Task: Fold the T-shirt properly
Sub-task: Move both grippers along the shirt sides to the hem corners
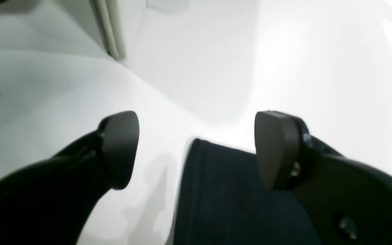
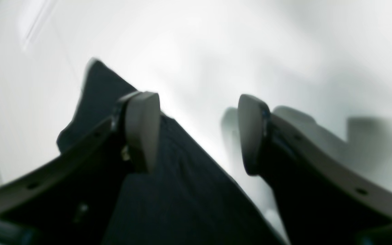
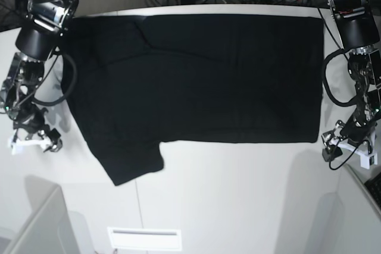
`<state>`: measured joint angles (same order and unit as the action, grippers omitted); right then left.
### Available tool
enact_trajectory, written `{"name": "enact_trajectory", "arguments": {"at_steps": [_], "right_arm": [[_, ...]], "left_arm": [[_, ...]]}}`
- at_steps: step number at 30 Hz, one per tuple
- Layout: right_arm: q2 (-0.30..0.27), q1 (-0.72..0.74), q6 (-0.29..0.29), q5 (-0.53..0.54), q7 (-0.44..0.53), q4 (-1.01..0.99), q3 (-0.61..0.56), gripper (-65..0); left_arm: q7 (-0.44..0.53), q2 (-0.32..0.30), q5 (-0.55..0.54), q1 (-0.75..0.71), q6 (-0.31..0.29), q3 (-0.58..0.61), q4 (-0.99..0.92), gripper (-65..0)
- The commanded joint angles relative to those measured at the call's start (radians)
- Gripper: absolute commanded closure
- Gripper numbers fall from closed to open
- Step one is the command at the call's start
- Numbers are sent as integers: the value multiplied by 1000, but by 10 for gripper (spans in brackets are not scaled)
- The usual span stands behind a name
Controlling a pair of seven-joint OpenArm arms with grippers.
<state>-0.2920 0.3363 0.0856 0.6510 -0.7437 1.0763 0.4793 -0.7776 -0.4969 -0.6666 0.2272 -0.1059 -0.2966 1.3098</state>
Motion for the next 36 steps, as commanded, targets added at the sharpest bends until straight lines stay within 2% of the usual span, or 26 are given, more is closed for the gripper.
{"name": "enact_trajectory", "arguments": {"at_steps": [1,3,6,12,16,20,34,36], "right_arm": [[-28,70,35,16,17,-41,-8,-383],[-52,142,81,14,42,-176,-55,-407],[-74,218,121,16,131,-344,-176,-413],[-66,317,187,17,249,-537,-319,-417],[-54,355,234,17,263,-601,-394,-417],[-36,355,237,17,295,-614,-419,-414],[-34,300,240,14,296,-612,-420,-410],[-34,298,240,14,296,-612,-459,-398]], "left_arm": [[22,-24,-8,51,-2,15,-6,-508],[19,-24,-8,96,-4,58,-59,-508],[19,-26,-8,140,-5,89,-135,-508],[20,-38,-8,169,-10,89,-200,-508],[17,-39,-8,173,-10,90,-209,-508],[17,-67,-8,154,-12,90,-206,-508],[17,-69,-8,120,-12,89,-209,-508],[17,-69,-8,117,-12,89,-209,-508]]}}
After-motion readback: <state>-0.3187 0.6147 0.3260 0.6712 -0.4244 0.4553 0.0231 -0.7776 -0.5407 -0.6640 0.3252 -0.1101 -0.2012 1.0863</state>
